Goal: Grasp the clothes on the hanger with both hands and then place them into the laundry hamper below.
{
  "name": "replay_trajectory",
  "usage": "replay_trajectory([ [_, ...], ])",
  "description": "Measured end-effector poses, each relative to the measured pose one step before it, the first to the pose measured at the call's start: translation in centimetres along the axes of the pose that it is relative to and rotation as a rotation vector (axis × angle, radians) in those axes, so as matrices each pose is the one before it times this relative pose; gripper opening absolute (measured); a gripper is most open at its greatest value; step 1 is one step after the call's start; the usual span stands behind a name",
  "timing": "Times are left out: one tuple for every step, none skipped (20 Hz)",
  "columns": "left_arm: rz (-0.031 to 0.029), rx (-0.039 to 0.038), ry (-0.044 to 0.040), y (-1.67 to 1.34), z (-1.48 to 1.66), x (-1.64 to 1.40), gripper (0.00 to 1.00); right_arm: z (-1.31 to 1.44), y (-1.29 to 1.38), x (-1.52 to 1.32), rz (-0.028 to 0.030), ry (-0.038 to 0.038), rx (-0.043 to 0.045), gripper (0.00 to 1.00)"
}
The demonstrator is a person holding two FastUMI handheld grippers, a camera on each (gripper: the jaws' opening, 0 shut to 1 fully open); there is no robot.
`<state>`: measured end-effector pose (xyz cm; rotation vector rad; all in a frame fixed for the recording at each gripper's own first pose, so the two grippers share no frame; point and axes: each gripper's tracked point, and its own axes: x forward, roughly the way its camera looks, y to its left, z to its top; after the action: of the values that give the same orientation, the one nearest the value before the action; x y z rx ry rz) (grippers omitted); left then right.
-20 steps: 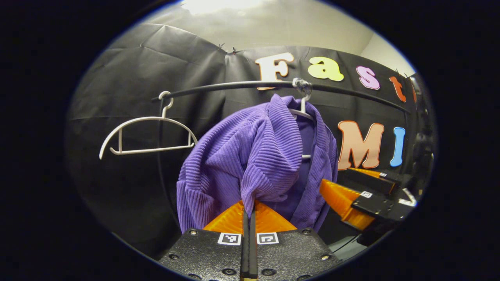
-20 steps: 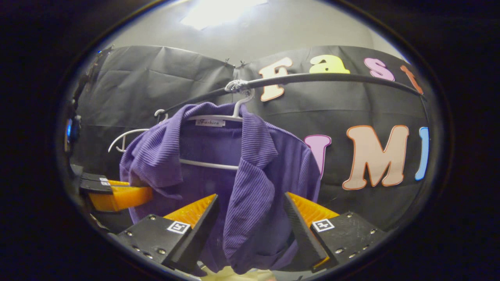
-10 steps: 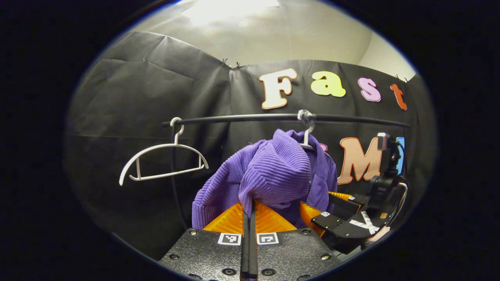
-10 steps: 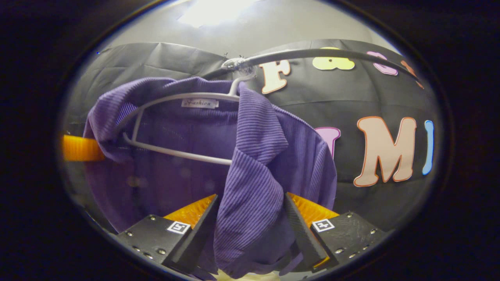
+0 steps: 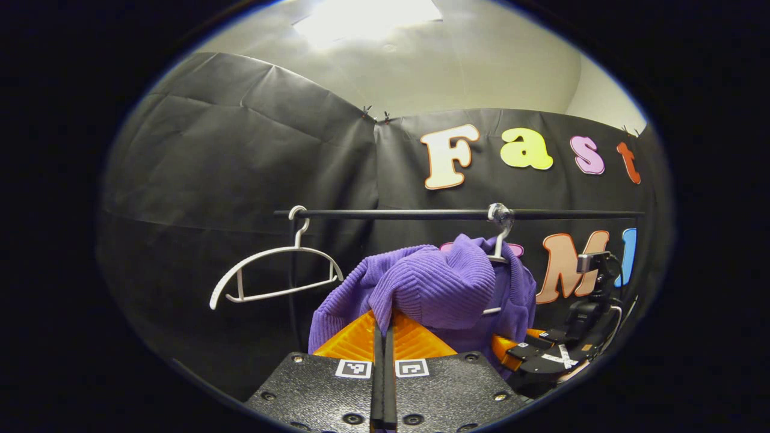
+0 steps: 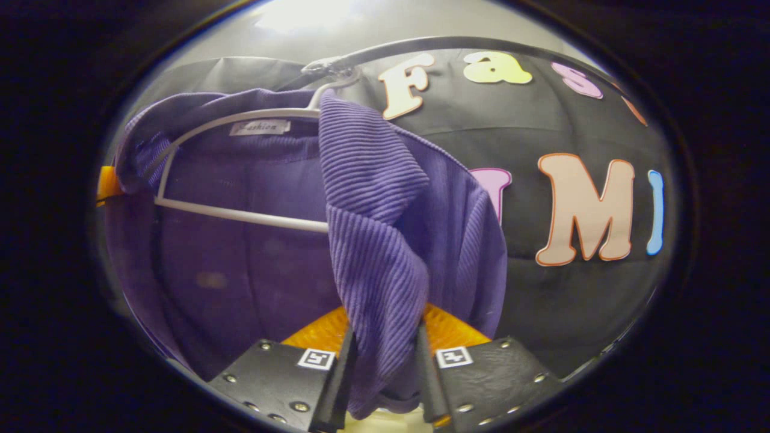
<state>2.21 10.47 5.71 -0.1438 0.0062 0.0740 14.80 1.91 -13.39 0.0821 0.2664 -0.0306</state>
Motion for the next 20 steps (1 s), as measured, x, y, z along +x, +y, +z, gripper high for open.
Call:
replay_trajectory([
  [0.00556, -0.00327, -0.00099, 0.216, 0.12, 0.114, 0.03, 0.063, -0.024, 0.1, 0.00599, 0.00284, -0.00247, 0.46],
  [0.00501, -0.00271, 0.00088, 0.303, 0.041, 0.048, 0.0, -0.055, -0.672, -0.517, -0.02653, 0.00064, -0.00646, 0.46],
  [0.00287, -0.00145, -0.00466, 0.201, 0.203, 0.144, 0.0, 0.151, -0.257, -0.054, -0.01307, -0.0024, -0.00418, 0.3],
  [0.00643, 0.00441, -0.00378, 0.337, 0.156, 0.106, 0.0, 0.053, -0.487, 0.006, -0.02295, -0.00315, 0.00009, 0.14],
  [0.00736, 0.00603, -0.00393, 0.379, 0.191, 0.15, 0.0, 0.253, -0.046, -0.108, -0.0006, -0.00136, 0.00143, 0.11],
  [0.00638, 0.00375, -0.00355, 0.373, 0.2, 0.152, 0.0, -0.048, -0.226, 0.168, -0.00774, 0.00598, -0.00214, 0.11],
  [0.00463, -0.00056, -0.00353, 0.289, 0.262, 0.155, 0.0, 0.179, -0.356, -0.141, -0.01044, -0.00115, -0.00479, 0.11],
  [0.00573, -0.00233, -0.00467, 0.427, 0.305, 0.089, 0.0, 0.251, -0.394, -0.147, -0.01022, -0.00316, -0.00529, 0.11],
  [0.00633, -0.00182, -0.00554, 0.382, 0.292, 0.214, 0.0, 0.035, -0.238, -0.195, -0.01052, -0.00299, -0.00576, 0.11],
  [0.00744, 0.00125, -0.00513, 0.434, 0.289, 0.168, 0.0, 0.293, -0.412, -0.09, -0.01071, -0.00552, -0.00655, 0.11],
  [0.00768, 0.00468, -0.00453, 0.455, 0.314, 0.229, 0.0, 0.194, -0.404, -0.163, -0.01028, -0.00481, -0.00611, 0.11],
  [0.00436, 0.00142, -0.00575, 0.399, 0.327, 0.229, 0.0, 0.274, -0.371, -0.125, -0.011, -0.00373, -0.00399, 0.11],
  [0.00493, 0.00036, -0.0057, 0.283, 0.341, 0.255, 0.0, 0.215, -0.315, -0.021, -0.00787, -0.00222, -0.00221, 0.11],
  [0.00101, -0.00168, -0.00455, 0.223, 0.277, 0.207, 0.0, 0.064, -0.266, 0.064, -0.00717, -0.00059, -0.00215, 0.11],
  [0.00148, 0.00223, -0.00832, 0.195, 0.431, 0.22, 0.0, 0.238, -0.275, 0.029, -0.00717, -0.00109, -0.00384, 0.11],
  [0.00286, 0.00861, -0.00659, 0.38, 0.266, 0.224, 0.0, 0.089, -0.316, -0.11, -0.00493, -0.00208, -0.0022, 0.11],
  [-0.00098, 0.00194, 0.00006, 0.22, 0.16, 0.302, 0.0, 0.157, -0.206, -0.103, -0.00164, -0.00122, -0.00074, 0.11],
  [-0.00234, -0.00614, -0.00083, 0.077, 0.224, 0.219, 0.01, 0.067, -0.185, 0.048, -0.00547, -0.00205, -0.0021, 0.11],
  [-0.00459, -0.01011, 0.00004, 0.11, 0.175, 0.341, 0.02, 0.116, -0.195, 0.083, -0.00572, -0.0012, -0.00743, 0.11],
  [-0.00274, -0.00712, -0.00119, 0.267, 0.085, 0.32, 0.0, 0.177, -0.117, 0.01, -0.00312, -0.00398, -0.00948, 0.11],
])
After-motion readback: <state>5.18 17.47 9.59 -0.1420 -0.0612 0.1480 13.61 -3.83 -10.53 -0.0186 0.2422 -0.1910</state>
